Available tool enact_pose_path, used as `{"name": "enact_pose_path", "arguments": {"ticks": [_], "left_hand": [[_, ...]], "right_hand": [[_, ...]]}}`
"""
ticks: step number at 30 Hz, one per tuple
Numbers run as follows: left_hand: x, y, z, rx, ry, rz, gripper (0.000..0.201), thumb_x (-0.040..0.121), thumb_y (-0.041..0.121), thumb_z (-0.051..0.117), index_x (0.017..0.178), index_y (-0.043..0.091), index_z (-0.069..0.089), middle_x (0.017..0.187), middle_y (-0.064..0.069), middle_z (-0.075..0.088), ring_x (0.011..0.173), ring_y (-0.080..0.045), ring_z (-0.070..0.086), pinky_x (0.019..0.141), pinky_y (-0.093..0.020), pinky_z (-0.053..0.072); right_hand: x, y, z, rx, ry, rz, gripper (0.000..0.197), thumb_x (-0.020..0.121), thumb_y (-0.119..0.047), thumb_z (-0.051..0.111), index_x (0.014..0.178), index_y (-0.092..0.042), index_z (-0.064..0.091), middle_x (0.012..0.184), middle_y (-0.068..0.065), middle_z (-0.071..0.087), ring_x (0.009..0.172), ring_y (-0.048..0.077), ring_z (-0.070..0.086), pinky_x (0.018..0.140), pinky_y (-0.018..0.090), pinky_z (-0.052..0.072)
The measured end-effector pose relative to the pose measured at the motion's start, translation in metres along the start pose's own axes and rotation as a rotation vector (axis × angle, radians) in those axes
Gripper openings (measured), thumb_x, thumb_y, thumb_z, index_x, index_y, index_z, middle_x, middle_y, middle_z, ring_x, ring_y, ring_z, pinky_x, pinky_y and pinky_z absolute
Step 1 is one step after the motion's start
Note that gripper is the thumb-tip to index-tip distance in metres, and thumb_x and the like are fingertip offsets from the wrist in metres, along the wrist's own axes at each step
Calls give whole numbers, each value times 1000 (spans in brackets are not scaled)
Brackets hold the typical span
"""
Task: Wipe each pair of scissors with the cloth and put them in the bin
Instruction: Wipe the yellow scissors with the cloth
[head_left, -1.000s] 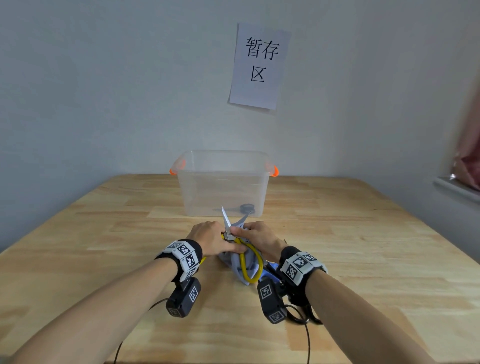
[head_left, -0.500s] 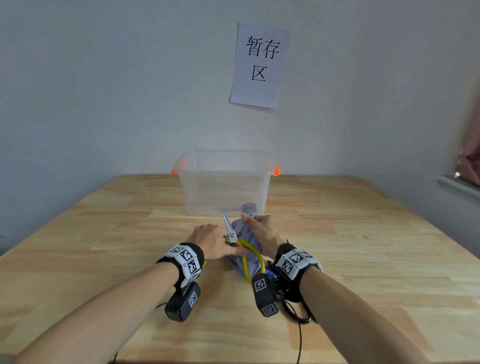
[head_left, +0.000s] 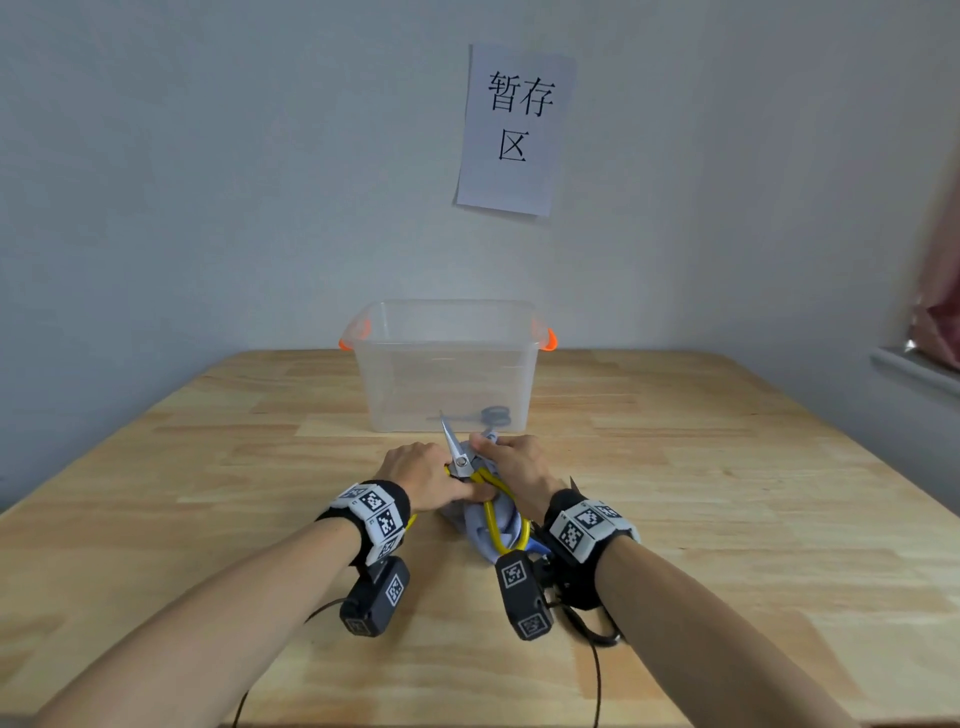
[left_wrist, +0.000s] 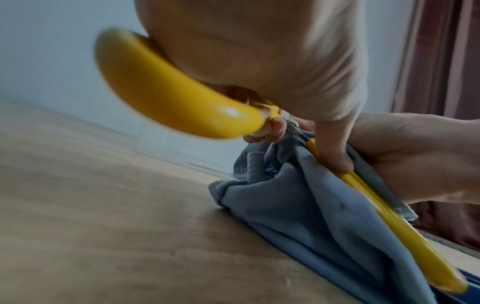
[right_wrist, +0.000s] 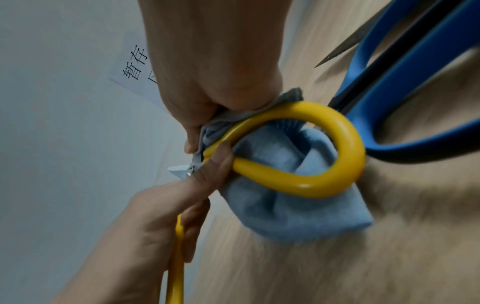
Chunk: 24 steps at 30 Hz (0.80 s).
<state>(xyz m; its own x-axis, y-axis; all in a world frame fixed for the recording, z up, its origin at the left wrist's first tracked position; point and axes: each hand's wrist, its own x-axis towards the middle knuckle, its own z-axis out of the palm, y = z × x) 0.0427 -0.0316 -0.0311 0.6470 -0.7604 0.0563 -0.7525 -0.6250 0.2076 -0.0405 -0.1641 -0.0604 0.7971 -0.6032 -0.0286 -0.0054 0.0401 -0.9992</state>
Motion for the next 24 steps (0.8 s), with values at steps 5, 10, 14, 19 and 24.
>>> {"name": "enact_pose_path", "arguments": {"ticks": [5,10,14,19,24], "left_hand": [[-3,5,-3,-19,-15,0,65,65,86,63,60,23,46,64,4,53,67,-21,54,55,-32,33],[-3,5,-4,-27,-30,-3,66,65,85,64,58,22,45,62,4,52,64,-19,51,54,-32,32],[-3,3,-3,-68,-34,-12,67,66,83,65,57,20,44,60,4,49,62,-19,49,54,-32,30],[-5,2,-7,-104,-25,-7,66,66,82,66,56,20,46,59,3,50,59,-19,47,53,-32,30],[-8,-2,-8,-112,-40,-13,67,65,84,65,59,19,47,61,3,51,59,-19,47,54,-33,31]], "right_hand": [[14,4,0,8,84,-41,43,82,-41,73,82,2,75,79,24,65,72,28,58,68,44,49],[26,9,-4,2,102,-43,57,77,-45,74,87,11,71,86,31,68,75,28,60,70,43,50],[15,-3,-2,-9,84,-55,48,85,-40,72,83,7,72,88,33,68,73,25,60,69,39,50],[6,-15,-5,-24,128,-51,31,96,-24,65,70,-6,67,67,8,58,62,17,53,59,28,44],[5,-20,-6,72,185,-40,25,97,-16,64,82,3,68,74,13,64,66,20,60,59,26,51]]}}
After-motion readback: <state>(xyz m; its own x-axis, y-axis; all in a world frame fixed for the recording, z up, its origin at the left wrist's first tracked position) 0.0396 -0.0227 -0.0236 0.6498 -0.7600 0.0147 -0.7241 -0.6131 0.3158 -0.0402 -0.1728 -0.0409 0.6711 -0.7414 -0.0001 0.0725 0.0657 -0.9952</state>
